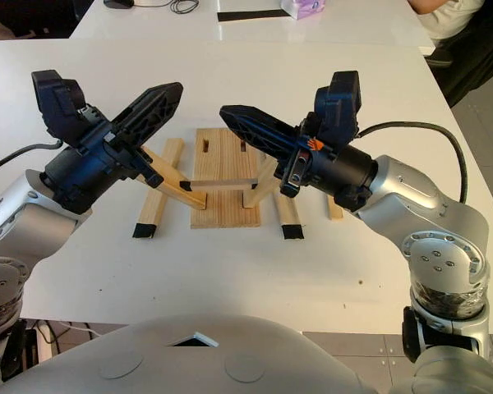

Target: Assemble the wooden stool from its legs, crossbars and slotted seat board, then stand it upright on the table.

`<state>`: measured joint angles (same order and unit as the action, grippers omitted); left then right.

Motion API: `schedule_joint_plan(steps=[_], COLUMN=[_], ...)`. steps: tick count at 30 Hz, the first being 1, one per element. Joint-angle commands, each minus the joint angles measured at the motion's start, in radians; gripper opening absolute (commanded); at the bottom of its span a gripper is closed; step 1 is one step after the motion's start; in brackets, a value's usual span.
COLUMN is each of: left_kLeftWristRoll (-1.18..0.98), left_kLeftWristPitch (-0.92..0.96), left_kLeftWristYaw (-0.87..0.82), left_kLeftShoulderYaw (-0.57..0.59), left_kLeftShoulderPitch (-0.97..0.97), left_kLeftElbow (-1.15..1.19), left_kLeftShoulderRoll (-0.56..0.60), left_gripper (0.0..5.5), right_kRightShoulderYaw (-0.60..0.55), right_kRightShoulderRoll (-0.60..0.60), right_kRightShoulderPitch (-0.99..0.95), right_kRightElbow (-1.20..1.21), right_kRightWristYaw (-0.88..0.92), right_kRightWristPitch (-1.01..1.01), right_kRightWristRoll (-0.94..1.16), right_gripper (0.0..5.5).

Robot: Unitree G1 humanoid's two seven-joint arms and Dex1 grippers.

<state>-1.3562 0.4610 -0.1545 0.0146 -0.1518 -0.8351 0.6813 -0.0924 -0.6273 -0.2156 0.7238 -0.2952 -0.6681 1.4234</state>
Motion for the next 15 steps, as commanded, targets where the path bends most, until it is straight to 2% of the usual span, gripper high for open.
schedule_joint_plan(steps=[1,3,5,8,11,15], left_kLeftWristRoll=[-0.151,-0.228,-0.287,-0.225,0.053,0.267], left_kLeftWristPitch=[-0.116,-0.153,-0.149,-0.011,0.044,0.055], left_kLeftWristYaw=[-0.091,-0.092,-0.050,0.228,0.541,0.812], left_kLeftShoulderYaw=[0.164,0.254,0.336,0.423,0.370,0.239], left_kLeftShoulderPitch=[-0.181,-0.218,-0.189,0.051,0.364,0.632], left_kLeftElbow=[0.033,0.055,0.097,0.292,0.504,0.418], left_kLeftShoulderRoll=[-0.050,-0.039,-0.017,0.054,0.152,0.247], left_gripper=[0.01,0.01,0.01,0.01,0.01,0.01], right_kRightShoulderYaw=[-0.140,-0.187,-0.184,-0.064,0.099,0.170], right_kRightShoulderRoll=[-0.007,-0.043,-0.100,-0.201,-0.262,-0.193], right_kRightShoulderPitch=[-0.198,-0.245,-0.231,-0.083,0.043,0.106], right_kRightElbow=[-0.097,-0.194,-0.269,-0.372,-0.450,-0.415], right_kRightWristYaw=[0.127,0.132,0.075,-0.123,-0.275,-0.316], right_kRightWristPitch=[0.086,0.084,0.053,0.097,0.227,0.270], right_kRightWristRoll=[0.222,0.204,0.085,-0.274,-0.597,-0.704], right_gripper=[0.00,0.00,0.00,0.00,0.00,0.00])
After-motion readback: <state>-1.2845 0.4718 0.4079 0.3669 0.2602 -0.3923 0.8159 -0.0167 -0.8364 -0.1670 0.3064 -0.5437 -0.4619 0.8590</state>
